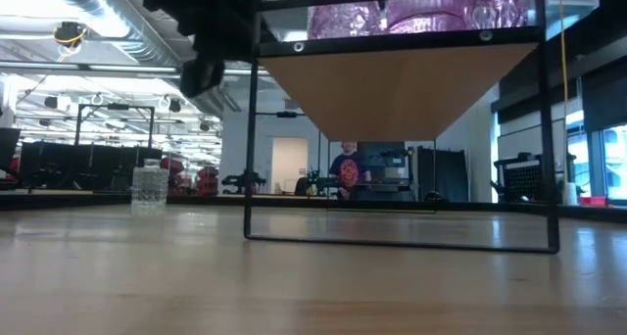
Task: Sort vases onto shelf
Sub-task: Put the transparent vase on the shelf, then adjust the pink vase on the shelf, then adjust the shelf
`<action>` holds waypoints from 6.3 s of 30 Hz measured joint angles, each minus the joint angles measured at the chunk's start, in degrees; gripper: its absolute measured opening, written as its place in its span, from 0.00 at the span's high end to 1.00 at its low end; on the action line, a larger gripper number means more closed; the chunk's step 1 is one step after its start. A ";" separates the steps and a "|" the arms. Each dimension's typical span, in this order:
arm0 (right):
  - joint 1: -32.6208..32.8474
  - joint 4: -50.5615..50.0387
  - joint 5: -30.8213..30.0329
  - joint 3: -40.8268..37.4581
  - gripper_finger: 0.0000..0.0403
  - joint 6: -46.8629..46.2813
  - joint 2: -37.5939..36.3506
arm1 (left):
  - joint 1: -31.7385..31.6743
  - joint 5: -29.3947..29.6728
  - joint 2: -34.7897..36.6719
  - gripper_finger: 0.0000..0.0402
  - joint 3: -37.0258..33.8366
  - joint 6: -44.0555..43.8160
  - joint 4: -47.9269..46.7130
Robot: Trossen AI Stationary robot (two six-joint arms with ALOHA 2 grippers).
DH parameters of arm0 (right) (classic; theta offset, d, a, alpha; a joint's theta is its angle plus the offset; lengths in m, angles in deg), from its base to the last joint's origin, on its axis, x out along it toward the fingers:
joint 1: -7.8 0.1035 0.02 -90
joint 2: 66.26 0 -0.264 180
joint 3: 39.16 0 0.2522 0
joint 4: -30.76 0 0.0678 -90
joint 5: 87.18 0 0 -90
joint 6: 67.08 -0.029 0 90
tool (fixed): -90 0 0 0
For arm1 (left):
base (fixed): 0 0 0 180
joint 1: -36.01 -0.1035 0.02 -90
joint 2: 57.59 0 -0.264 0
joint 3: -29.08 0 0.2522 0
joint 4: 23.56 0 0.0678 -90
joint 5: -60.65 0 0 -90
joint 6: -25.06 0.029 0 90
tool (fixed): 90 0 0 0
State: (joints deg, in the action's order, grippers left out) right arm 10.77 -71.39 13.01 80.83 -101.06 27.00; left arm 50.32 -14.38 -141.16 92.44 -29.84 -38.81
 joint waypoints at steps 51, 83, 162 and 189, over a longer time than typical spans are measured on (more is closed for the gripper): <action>-2.62 15.51 1.44 0.02 0.73 5.84 5.41 | -0.68 3.83 7.50 1.00 -0.15 1.05 -6.07; -5.62 15.85 3.94 -0.02 0.73 5.60 3.43 | -0.68 3.82 7.50 1.00 -0.13 0.81 -6.62; 37.62 -1.91 -35.68 -22.98 0.92 -81.83 -14.54 | -18.57 -41.26 5.11 1.00 -7.74 11.61 -1.01; 47.06 -1.61 -41.26 -22.67 0.92 -82.37 -15.48 | 1.83 -10.68 -9.68 1.00 -3.40 -15.49 25.45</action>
State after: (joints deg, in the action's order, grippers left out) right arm 57.82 -73.00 -28.25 58.17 -183.42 11.52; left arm 52.16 -25.06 -150.84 89.04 -45.33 -13.36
